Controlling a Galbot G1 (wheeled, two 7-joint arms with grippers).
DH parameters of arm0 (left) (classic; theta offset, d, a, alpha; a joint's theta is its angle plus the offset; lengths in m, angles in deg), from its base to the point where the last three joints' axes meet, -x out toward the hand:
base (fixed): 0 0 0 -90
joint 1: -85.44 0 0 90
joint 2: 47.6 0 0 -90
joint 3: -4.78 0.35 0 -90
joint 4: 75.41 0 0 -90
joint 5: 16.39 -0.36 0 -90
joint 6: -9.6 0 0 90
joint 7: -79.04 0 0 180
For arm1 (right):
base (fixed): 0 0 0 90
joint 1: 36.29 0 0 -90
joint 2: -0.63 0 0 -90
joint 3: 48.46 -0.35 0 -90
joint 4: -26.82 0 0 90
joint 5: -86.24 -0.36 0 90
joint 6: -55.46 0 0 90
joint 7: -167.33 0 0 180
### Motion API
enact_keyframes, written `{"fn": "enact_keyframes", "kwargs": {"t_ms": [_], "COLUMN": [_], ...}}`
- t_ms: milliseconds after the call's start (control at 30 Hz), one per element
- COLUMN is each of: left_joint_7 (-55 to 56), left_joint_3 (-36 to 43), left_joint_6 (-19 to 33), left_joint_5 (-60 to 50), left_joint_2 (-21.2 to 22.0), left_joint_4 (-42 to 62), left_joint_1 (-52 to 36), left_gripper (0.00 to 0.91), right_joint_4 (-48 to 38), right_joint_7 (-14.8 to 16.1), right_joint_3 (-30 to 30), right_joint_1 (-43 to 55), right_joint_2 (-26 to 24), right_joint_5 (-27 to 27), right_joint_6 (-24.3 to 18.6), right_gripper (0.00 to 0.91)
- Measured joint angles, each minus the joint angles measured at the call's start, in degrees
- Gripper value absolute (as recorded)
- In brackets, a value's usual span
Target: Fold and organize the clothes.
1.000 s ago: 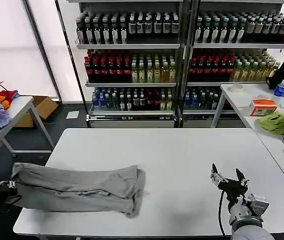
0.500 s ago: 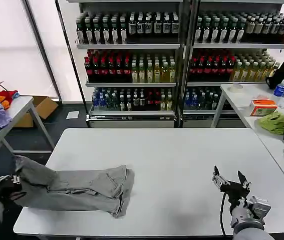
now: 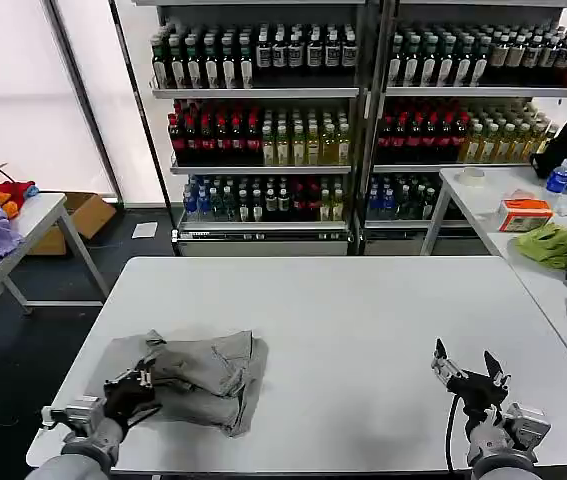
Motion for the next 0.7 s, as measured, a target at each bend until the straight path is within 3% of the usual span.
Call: {"fn": "enact_keyframes", "kwargs": {"t_ms": [700], "left_joint_7": [2.1], "left_joint_3": [12.5], "left_joint_6": [-2.7], "left_joint_5": [-1.0], "left_joint_2": [4.6], "left_joint_4": [-1.3], "left_joint_1": [-4.2], "left_gripper": [0.0], "right_joint_4": [0.7], "right_joint_7": [0.2], "right_joint_3": [0.7], "right_joint_1": [-2.3], "right_joint_2": [1.8], "right_joint_5": [2.4], "right_joint_6": [-0.9], "right_gripper": [0.907]}}
